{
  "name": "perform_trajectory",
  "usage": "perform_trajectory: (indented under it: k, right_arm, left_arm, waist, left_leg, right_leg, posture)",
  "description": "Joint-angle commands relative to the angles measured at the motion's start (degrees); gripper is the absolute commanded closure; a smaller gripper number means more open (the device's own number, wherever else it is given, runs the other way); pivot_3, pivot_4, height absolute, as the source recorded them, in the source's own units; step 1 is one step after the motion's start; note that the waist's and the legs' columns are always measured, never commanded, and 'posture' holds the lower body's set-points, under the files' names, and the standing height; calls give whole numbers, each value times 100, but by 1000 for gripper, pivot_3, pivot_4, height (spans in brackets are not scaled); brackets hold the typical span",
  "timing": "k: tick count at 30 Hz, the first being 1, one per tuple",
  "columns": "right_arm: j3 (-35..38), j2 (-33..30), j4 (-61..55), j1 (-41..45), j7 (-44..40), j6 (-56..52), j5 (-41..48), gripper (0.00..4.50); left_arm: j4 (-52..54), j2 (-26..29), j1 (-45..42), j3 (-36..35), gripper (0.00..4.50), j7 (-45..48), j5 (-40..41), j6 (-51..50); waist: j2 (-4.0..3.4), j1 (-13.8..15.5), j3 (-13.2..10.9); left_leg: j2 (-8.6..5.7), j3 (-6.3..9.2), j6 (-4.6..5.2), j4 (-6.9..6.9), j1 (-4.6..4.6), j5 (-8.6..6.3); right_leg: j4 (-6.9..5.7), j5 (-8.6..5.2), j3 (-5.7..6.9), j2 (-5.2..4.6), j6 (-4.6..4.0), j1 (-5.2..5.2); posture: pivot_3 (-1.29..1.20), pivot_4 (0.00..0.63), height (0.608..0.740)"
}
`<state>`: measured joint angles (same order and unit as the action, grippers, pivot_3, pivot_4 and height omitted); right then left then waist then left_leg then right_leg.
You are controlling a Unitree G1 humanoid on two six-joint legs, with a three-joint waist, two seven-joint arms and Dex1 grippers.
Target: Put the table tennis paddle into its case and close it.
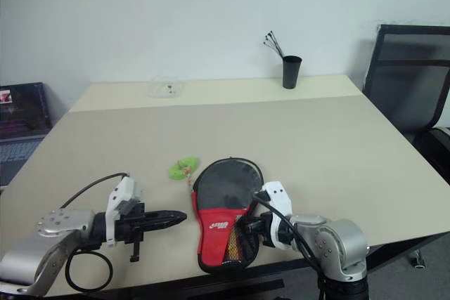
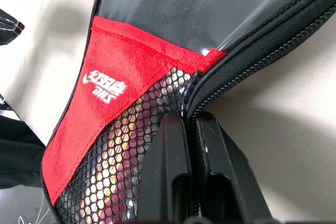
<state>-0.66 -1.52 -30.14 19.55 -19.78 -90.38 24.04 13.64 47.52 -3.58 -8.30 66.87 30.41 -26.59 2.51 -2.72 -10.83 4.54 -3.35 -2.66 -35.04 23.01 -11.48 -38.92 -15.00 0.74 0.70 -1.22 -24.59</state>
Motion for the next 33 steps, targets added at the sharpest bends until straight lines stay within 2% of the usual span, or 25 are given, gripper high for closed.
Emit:
perform_trajectory:
  k: [1,2,8,10,14,20,23,28,33]
  right_arm:
    - [47,0,-203,66,50,-50,119,3958]
    - [57,-4,-223,80,62,-55,120,3780]
    - [57,-133,-704,314,108,-140,180,1799]
    - [77,-227,-838,416,13,-121,263,1288]
    - [140,-962,-807,952,-784,497,761,22]
    - [-43,-1807,-738,1084,-1424,803,1239,22]
    - [19,-1943,-748,998,-1468,885,1402,22]
    - [-306,-2335,-228,1156,-1338,1737,955,22]
    - [-168,-2592,292,1470,-1561,2563,771,22]
  left_arm:
    - [9,-9,-39,-83,4500,-41,-6,167]
    - [4,-16,-34,-83,4500,-51,-11,183]
    - [-31,-77,6,-121,4500,-145,-25,269]
    - [-44,-80,19,-123,4500,-159,-26,296]
    - [-139,-96,82,-118,4500,-202,-107,444]
    - [-160,-80,109,-127,4500,-228,-129,486]
    - [-199,-66,119,-180,4500,-239,-126,499]
    - [-229,-58,139,-233,4500,-283,-127,482]
    - [-217,-30,175,-320,4500,-343,-109,395]
  waist:
    - [1,0,1]
    - [2,0,1]
    - [2,-3,1]
    - [3,-2,2]
    - [3,-11,1]
    - [5,-2,2]
    - [5,-6,2]
    - [6,-8,3]
    - [6,-5,3]
  left_leg:
    - [0,0,0,0,0,0]
    - [1,0,0,0,0,0]
    - [1,0,0,0,0,0]
    - [1,1,0,0,0,0]
    - [1,-3,0,0,0,0]
    - [-4,-1,1,5,1,0]
    - [-3,-1,1,7,1,0]
    - [-4,-1,0,5,-1,0]
    - [-3,-2,1,6,-2,0]
  right_leg:
    - [0,0,0,0,0,0]
    - [0,0,0,0,0,0]
    - [-1,0,1,2,0,-1]
    - [-1,0,1,2,0,-1]
    - [-1,0,-2,1,0,-2]
    - [2,-3,4,4,-5,-2]
    - [3,-4,2,5,-6,-3]
    - [0,-3,2,4,-5,-3]
    - [1,-3,2,6,-6,-3]
  posture:
    - [0,150,740]
    - [0,150,740]
    - [0,150,740]
    - [0,150,740]
    - [0,150,740]
    - [0,150,740]
    - [0,150,740]
    - [0,150,740]
    - [0,150,740]
